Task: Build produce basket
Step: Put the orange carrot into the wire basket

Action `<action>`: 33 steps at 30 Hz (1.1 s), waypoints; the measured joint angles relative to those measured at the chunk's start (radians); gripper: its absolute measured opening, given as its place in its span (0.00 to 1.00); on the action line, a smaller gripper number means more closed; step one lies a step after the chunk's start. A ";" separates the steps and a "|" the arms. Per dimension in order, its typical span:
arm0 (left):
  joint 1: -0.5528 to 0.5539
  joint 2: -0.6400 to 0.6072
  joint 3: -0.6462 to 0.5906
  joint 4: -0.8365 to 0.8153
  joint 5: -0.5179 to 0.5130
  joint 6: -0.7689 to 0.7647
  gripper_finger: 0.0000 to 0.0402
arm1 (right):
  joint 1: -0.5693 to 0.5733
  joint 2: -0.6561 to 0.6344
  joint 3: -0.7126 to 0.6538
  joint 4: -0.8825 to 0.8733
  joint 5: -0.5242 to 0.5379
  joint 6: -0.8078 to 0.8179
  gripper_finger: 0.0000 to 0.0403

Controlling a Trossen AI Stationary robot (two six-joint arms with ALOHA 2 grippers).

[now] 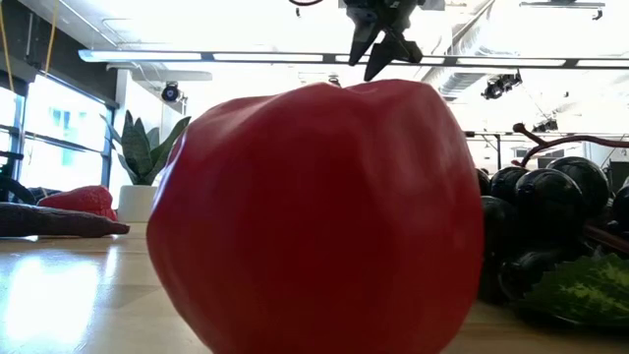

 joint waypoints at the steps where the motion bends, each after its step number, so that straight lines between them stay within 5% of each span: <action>1: 0.000 0.000 0.003 -0.002 0.008 0.000 0.23 | 0.000 0.000 0.000 -0.002 0.000 0.000 0.48; 5: -0.008 0.000 0.041 -0.003 0.018 0.000 0.13 | 0.000 0.000 0.000 -0.012 0.000 -0.006 0.48; 20: 0.008 -0.003 0.213 -0.211 -0.017 0.000 0.14 | 0.000 0.000 0.000 -0.038 0.000 -0.039 0.48; 33: 0.193 -0.105 0.235 -0.243 -0.103 -0.025 0.14 | 0.002 0.000 0.000 -0.159 -0.027 -0.153 0.48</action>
